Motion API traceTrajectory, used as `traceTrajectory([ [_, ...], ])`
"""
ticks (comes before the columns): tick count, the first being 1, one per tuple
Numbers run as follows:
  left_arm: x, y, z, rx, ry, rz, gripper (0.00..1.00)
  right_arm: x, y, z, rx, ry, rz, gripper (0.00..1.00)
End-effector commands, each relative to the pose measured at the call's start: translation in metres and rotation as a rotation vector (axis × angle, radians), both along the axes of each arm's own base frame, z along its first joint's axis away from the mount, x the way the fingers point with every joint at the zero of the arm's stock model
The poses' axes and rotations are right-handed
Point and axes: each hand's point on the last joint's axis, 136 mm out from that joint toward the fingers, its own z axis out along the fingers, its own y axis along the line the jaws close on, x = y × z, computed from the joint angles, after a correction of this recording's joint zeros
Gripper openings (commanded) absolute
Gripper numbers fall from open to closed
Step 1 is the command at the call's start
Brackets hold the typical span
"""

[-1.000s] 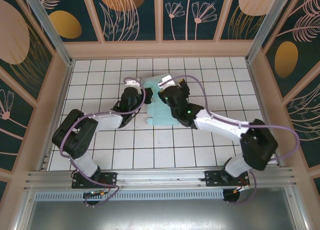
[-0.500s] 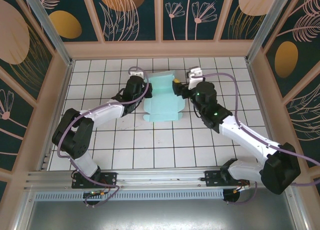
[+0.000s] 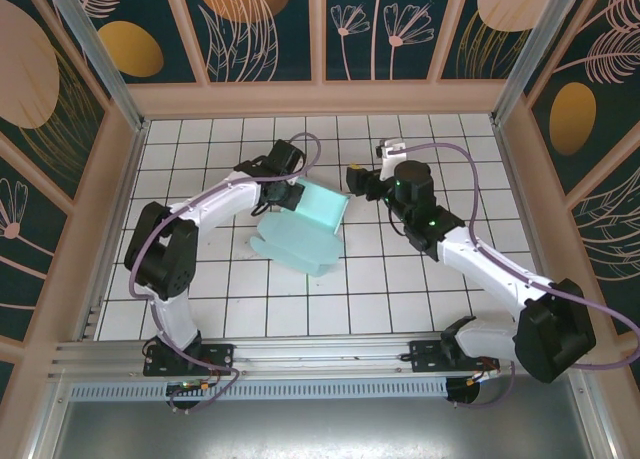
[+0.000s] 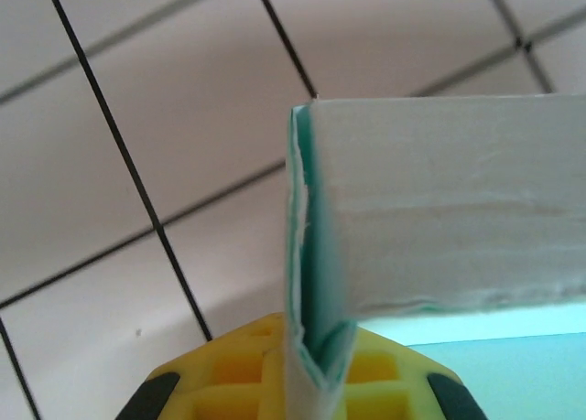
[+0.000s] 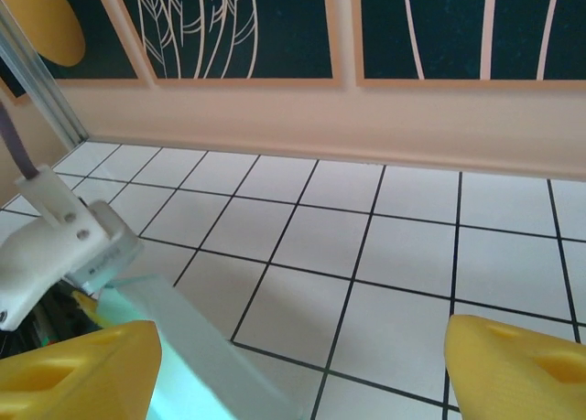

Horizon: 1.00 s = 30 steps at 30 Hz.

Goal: Fold the paper box

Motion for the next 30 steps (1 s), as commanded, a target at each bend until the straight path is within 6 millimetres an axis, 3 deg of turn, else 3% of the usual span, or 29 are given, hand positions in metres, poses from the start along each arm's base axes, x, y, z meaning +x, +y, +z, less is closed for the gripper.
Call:
traceTrajectory([
  [1, -0.039, 0.017, -0.016, 0.129, 0.196, -0.108, 0.00, -0.002, -0.001, -0.015, -0.004, 0.032, 0.005, 0.81],
  [11, -0.082, 0.013, -0.068, 0.177, 0.539, -0.260, 0.00, -0.004, -0.009, -0.032, -0.017, 0.059, -0.003, 0.81],
  [12, -0.080, 0.013, -0.071, 0.185, 0.544, -0.266, 0.02, -0.004, -0.008, -0.033, -0.021, 0.063, 0.000, 0.81],
  [14, -0.075, 0.009, -0.070, 0.182, 0.532, -0.280, 0.17, -0.004, -0.008, -0.035, -0.028, 0.066, 0.005, 0.81],
  [15, -0.069, 0.007, -0.068, 0.179, 0.513, -0.278, 0.28, -0.004, -0.008, -0.037, -0.031, 0.069, 0.006, 0.81],
  [16, -0.065, 0.005, -0.065, 0.179, 0.493, -0.281, 0.32, -0.004, -0.007, -0.038, -0.033, 0.072, 0.008, 0.81],
  [20, -0.037, -0.007, -0.042, 0.148, 0.363, -0.275, 0.36, -0.005, -0.004, -0.039, -0.034, 0.075, 0.027, 0.81],
  [25, -0.022, -0.032, -0.014, 0.015, 0.222, -0.325, 0.63, -0.003, 0.005, -0.046, -0.040, 0.100, 0.065, 0.81],
  [28, -0.005, -0.038, 0.008, -0.046, 0.073, -0.287, 0.76, -0.004, 0.012, -0.051, -0.038, 0.123, 0.097, 0.80],
  [30, 0.014, -0.033, 0.033, -0.087, -0.081, -0.182, 0.83, -0.004, 0.017, -0.056, -0.042, 0.144, 0.122, 0.81],
])
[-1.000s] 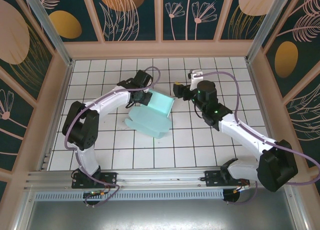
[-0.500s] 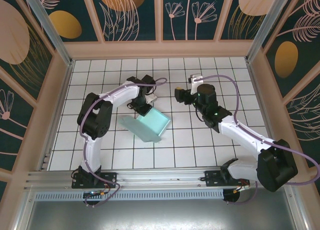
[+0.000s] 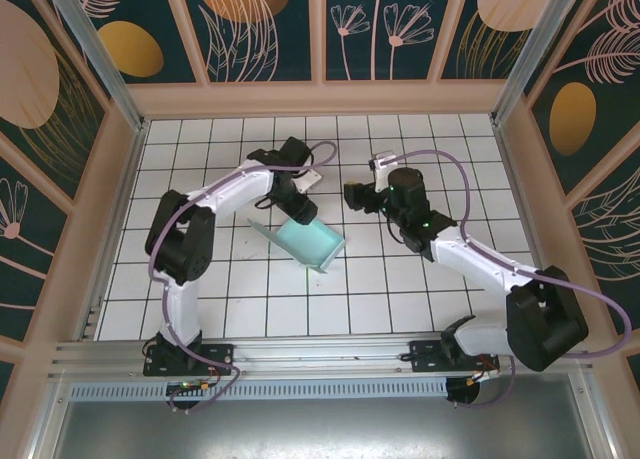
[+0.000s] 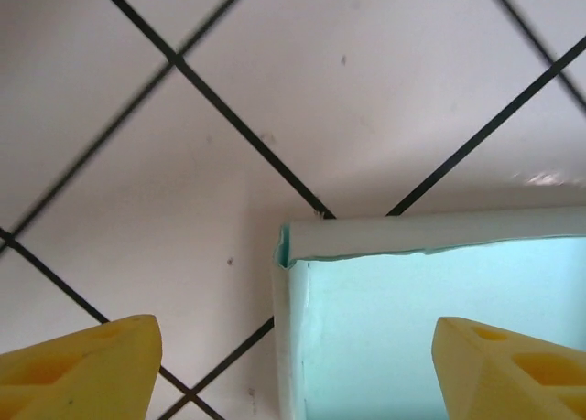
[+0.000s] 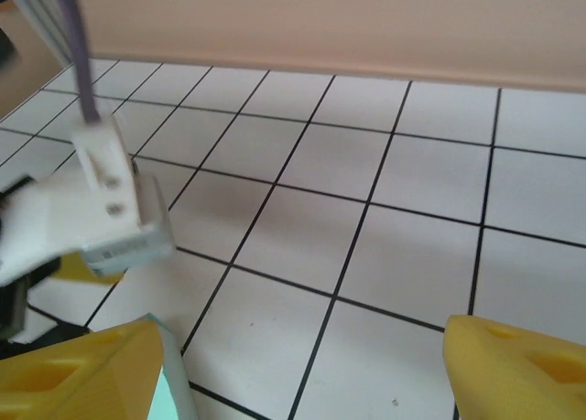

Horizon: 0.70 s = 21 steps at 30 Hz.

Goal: Fold the paper box

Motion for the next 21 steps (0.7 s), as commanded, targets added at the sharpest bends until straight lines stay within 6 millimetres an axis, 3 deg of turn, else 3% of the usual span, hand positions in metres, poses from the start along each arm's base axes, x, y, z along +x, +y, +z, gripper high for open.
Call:
traceTrajectory([
  [1, 0.040, -0.003, 0.063, -0.149, -0.305, 0.161, 0.84, 0.000, 0.012, 0.000, 0.008, 0.029, 0.061, 0.80],
  [4, 0.044, 0.017, 0.101, -0.325, -0.468, 0.345, 0.96, -0.001, 0.026, -0.017, -0.030, 0.093, 0.109, 0.81],
  [7, 0.038, 0.050, 0.118, -0.432, -0.542, 0.496, 0.99, 0.002, 0.039, -0.040, -0.115, 0.131, 0.093, 0.82],
  [11, 0.021, 0.107, 0.117, -0.449, -0.608, 0.686, 0.99, 0.000, 0.069, -0.064, -0.176, 0.170, 0.111, 0.82],
  [14, 0.005, 0.142, 0.128, -0.479, -0.686, 0.804, 0.99, -0.003, 0.094, -0.082, -0.198, 0.214, 0.134, 0.82],
  [17, -0.009, 0.162, 0.130, -0.471, -0.716, 0.860, 0.99, -0.003, 0.111, -0.109, -0.232, 0.272, 0.127, 0.82],
  [21, -0.019, 0.172, 0.128, -0.457, -0.726, 0.888, 0.99, 0.000, 0.115, -0.133, -0.250, 0.340, 0.091, 0.82],
])
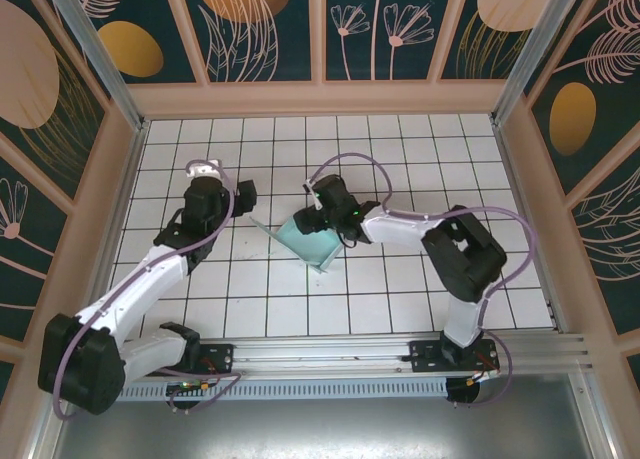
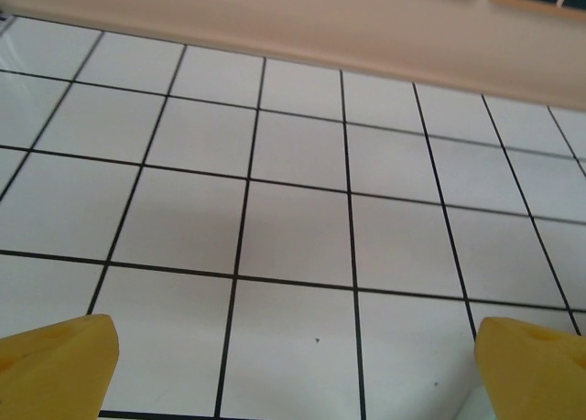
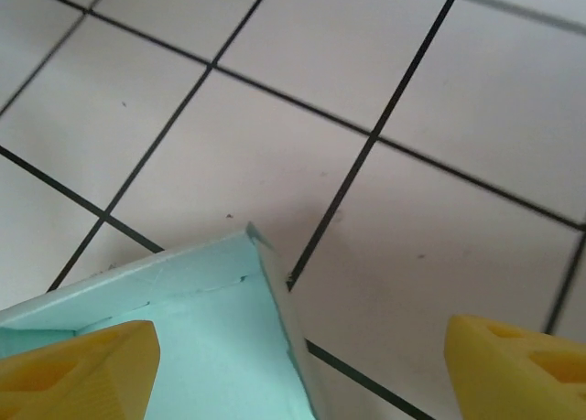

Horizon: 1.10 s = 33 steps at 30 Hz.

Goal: Fold the paper box

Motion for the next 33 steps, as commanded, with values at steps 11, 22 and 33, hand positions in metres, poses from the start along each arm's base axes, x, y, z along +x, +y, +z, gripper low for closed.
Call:
traceTrajectory([
  [11, -0.011, 0.011, 0.029, -0.071, -0.163, 0.034, 0.99, 0.026, -0.096, -0.018, -0.005, 0.085, -0.412, 0.80],
  [22, -0.008, -0.009, 0.015, -0.100, -0.146, -0.070, 0.99, -0.026, -0.170, -0.009, 0.048, 0.115, -0.487, 0.79],
  [33, 0.000, -0.025, -0.002, -0.131, -0.118, -0.130, 0.99, -0.072, -0.182, 0.004, 0.266, 0.120, -0.462, 0.68],
])
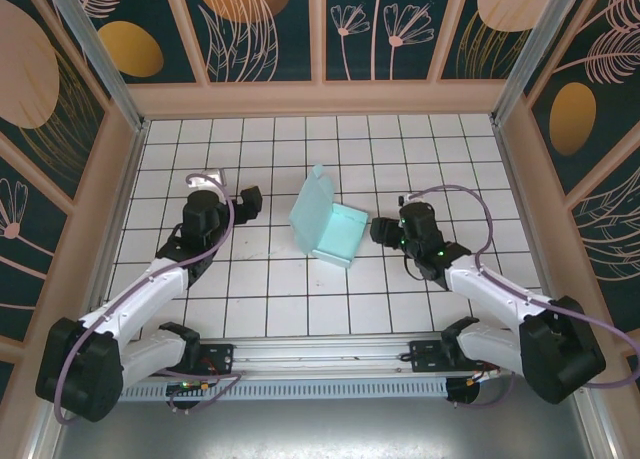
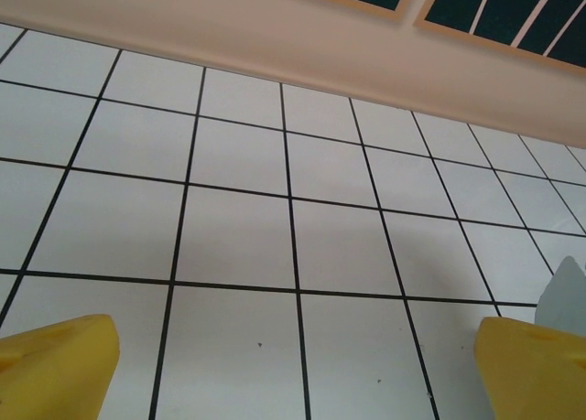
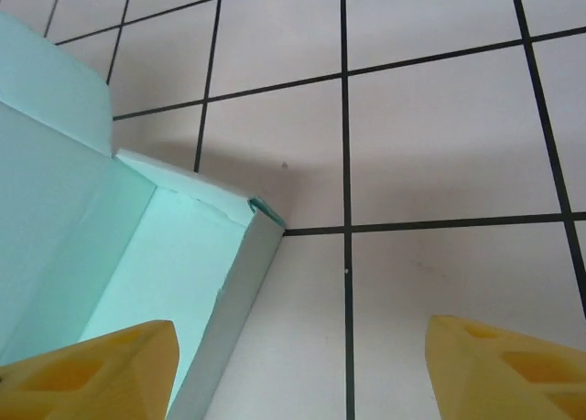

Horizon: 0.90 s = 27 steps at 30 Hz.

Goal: Fold the paper box

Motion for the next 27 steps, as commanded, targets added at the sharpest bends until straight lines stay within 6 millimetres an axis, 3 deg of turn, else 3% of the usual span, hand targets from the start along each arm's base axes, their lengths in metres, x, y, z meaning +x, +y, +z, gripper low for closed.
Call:
traceTrajectory([
  [1, 0.005, -0.005, 0.009, -0.024, -0.038, -0.021, 0.99, -0.019, 0.009, -0.031, 0.048, 0.096, 0.030, 0.66],
  [6, 0.003, -0.002, 0.005, -0.012, -0.029, -0.014, 0.99, -0.033, 0.042, -0.046, 0.024, 0.114, 0.104, 0.55],
  [10, 0.003, 0.004, -0.001, 0.015, -0.007, 0.017, 0.99, -0.031, 0.080, -0.050, 0.023, 0.130, 0.181, 0.56],
  [14, 0.001, 0.004, -0.002, 0.024, -0.003, 0.011, 0.99, -0.024, 0.112, -0.041, -0.020, 0.093, 0.260, 0.60],
  [18, -0.001, 0.005, -0.001, 0.054, -0.003, 0.002, 0.99, -0.018, 0.105, -0.022, -0.166, 0.000, 0.303, 0.62],
  [22, -0.004, 0.007, 0.001, 0.075, -0.020, -0.003, 0.99, -0.016, 0.091, 0.010, -0.217, -0.088, 0.364, 0.66],
  [24, -0.005, 0.007, -0.001, 0.071, -0.027, -0.008, 0.99, -0.003, 0.084, 0.025, -0.194, -0.083, 0.366, 0.68],
  [27, -0.005, 0.004, -0.004, 0.055, -0.038, -0.018, 0.99, 0.023, 0.080, 0.028, -0.175, 0.001, 0.409, 0.65],
])
